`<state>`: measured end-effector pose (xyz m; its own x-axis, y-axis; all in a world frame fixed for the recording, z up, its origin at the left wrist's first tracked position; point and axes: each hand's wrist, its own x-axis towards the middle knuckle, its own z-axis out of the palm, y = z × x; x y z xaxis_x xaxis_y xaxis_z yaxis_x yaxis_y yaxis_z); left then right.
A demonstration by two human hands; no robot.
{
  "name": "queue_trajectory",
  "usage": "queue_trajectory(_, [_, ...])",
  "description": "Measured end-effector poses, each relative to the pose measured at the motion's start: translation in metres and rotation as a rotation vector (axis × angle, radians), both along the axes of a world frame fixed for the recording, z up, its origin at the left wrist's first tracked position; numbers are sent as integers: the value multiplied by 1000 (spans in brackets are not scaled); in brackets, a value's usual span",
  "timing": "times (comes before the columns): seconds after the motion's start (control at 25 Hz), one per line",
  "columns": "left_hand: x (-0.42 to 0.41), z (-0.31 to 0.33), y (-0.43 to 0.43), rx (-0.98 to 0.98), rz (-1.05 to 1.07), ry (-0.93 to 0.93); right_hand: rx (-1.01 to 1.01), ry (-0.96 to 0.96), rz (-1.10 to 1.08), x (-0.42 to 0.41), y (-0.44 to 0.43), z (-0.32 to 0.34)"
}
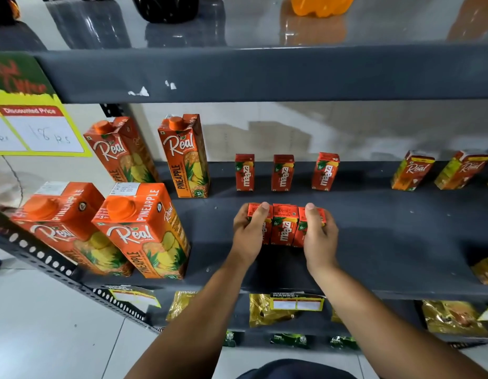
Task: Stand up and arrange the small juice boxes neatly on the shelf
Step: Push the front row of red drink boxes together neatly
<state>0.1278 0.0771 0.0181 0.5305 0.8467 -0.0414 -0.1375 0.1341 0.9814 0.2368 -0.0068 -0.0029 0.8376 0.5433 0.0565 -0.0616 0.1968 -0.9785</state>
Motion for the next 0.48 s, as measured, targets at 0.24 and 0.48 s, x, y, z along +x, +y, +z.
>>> queue_trajectory(0.24, [1, -2, 1, -15, -8, -10, 4, 58, 103, 7, -2, 2])
queue_trajectory(0.48, [-1, -7, -12, 94, 19, -78, 10, 105, 112, 8, -5, 2])
